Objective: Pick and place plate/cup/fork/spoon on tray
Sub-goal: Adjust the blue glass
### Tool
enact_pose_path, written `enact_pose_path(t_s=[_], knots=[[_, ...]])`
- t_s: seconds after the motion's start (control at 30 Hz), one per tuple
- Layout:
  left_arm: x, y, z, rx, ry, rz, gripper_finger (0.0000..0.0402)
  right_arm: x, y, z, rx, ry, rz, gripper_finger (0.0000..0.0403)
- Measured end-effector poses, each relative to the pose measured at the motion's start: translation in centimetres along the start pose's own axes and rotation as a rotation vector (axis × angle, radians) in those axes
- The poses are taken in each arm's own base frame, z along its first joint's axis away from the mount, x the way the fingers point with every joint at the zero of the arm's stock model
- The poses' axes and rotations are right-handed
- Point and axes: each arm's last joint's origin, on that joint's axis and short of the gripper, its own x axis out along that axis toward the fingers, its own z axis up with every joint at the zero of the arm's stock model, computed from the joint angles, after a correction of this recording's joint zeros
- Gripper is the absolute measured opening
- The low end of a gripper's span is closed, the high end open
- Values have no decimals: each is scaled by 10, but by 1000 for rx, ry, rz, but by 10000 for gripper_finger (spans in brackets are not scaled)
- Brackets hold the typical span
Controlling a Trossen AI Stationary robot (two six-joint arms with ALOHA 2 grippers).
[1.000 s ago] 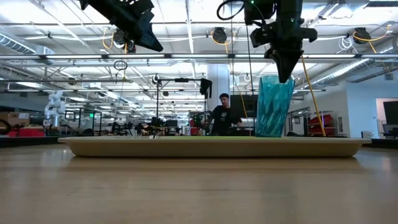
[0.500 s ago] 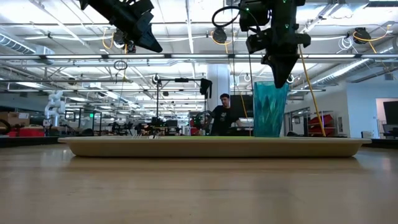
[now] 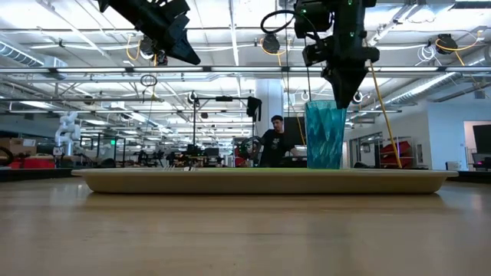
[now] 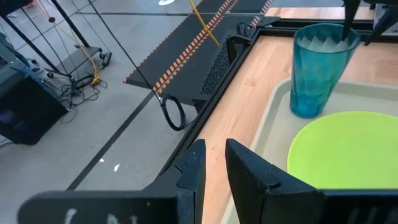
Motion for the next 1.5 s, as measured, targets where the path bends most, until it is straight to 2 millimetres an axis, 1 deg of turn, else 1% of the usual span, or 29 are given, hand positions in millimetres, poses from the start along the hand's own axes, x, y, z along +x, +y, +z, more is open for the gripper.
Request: enact_pose_path(t_s=[0.2, 0.33, 0.43, 0.6, 0.87, 1.03, 1.23, 1.4, 1.5], knots=[[0, 0, 0, 1, 4, -1, 67, -2, -2, -1, -2, 11, -71, 156], [0, 0, 0, 2, 5, -1, 67, -4, -2, -1, -2, -6, -78, 166], [0, 0, 0, 5, 4, -1, 67, -9, -4, 1, 1, -27, -83, 171], [0, 0, -1, 6, 5, 0, 67, -17, -5, 4, -3, -58, -90, 168], [0, 0, -1, 8, 15, -3, 67, -18, -5, 4, 0, -62, -85, 159], [0, 0, -1, 8, 14, -3, 67, -18, -2, 5, 13, -84, -9, 158], [0, 0, -1, 9, 14, -2, 67, -18, 3, 4, 25, -57, 1, 158], [0, 0, -1, 9, 14, -2, 67, -19, 3, 4, 27, -59, 0, 157], [0, 0, -1, 9, 13, -2, 67, -25, 2, 6, 30, -78, -3, 157]])
